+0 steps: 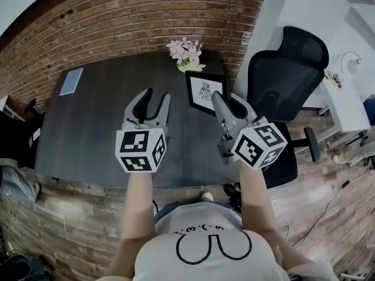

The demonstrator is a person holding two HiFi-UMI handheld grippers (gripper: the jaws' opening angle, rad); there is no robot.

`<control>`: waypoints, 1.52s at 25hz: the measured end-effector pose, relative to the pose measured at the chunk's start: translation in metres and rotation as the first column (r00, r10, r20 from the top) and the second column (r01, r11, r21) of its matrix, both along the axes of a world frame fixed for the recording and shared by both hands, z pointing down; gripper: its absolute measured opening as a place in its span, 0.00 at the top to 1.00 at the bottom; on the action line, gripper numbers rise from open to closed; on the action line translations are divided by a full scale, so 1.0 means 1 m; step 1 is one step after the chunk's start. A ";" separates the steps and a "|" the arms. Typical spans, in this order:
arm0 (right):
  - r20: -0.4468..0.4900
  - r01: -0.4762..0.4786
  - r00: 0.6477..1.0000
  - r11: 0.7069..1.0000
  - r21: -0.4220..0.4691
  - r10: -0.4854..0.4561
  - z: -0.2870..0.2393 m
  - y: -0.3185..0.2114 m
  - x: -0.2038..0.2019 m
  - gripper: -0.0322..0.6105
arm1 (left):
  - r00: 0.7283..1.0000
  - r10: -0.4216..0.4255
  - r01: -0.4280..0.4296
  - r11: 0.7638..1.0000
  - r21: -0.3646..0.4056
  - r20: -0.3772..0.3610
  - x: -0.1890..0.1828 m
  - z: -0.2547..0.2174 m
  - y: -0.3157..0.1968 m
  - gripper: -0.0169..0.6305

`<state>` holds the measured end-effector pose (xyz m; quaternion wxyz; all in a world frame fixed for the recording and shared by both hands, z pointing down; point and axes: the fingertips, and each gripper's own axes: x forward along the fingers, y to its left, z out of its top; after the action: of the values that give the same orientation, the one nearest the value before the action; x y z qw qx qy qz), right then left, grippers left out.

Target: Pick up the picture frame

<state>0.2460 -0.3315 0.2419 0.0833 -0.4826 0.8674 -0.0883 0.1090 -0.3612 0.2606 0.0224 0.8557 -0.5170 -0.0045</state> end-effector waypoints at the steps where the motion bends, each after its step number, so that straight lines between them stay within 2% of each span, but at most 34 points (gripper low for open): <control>1: 0.000 -0.002 1.000 1.000 0.006 0.002 -0.003 0.001 0.001 0.89 | 1.000 0.002 -0.002 1.000 0.008 0.000 0.001 -0.003 0.000 0.70; 8: 0.007 -0.029 1.000 0.999 0.035 0.029 -0.013 0.003 0.009 0.89 | 1.000 -0.010 0.010 0.998 0.060 -0.001 0.002 -0.015 0.001 0.74; 9: 0.006 -0.034 0.999 0.999 0.040 0.034 -0.014 0.003 0.010 0.89 | 1.000 -0.024 0.024 0.997 0.071 0.000 0.001 -0.016 0.001 0.79; 10: 0.004 -0.039 0.999 0.998 0.046 0.039 -0.015 0.004 0.011 0.89 | 0.999 -0.038 0.038 0.996 0.081 0.001 -0.001 -0.018 0.001 0.91; 11: 0.003 -0.043 0.999 0.998 0.051 0.043 -0.016 0.004 0.011 0.89 | 0.999 -0.047 0.046 0.995 0.090 0.000 -0.002 -0.019 0.002 0.98; 20: -0.002 -0.082 0.997 0.994 0.070 0.082 -0.020 0.006 0.016 0.89 | 0.999 -0.035 0.037 0.994 0.105 -0.014 -0.003 -0.024 0.004 0.98; 38: -0.015 -0.091 0.996 0.993 0.071 0.092 -0.023 0.006 0.019 0.89 | 0.998 -0.046 0.049 0.991 0.123 -0.030 -0.009 -0.033 0.006 0.98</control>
<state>0.2651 -0.3252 0.2192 0.0965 -0.5194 0.8476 -0.0494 0.0996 -0.3550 0.2275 -0.0236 0.8427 -0.5357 -0.0487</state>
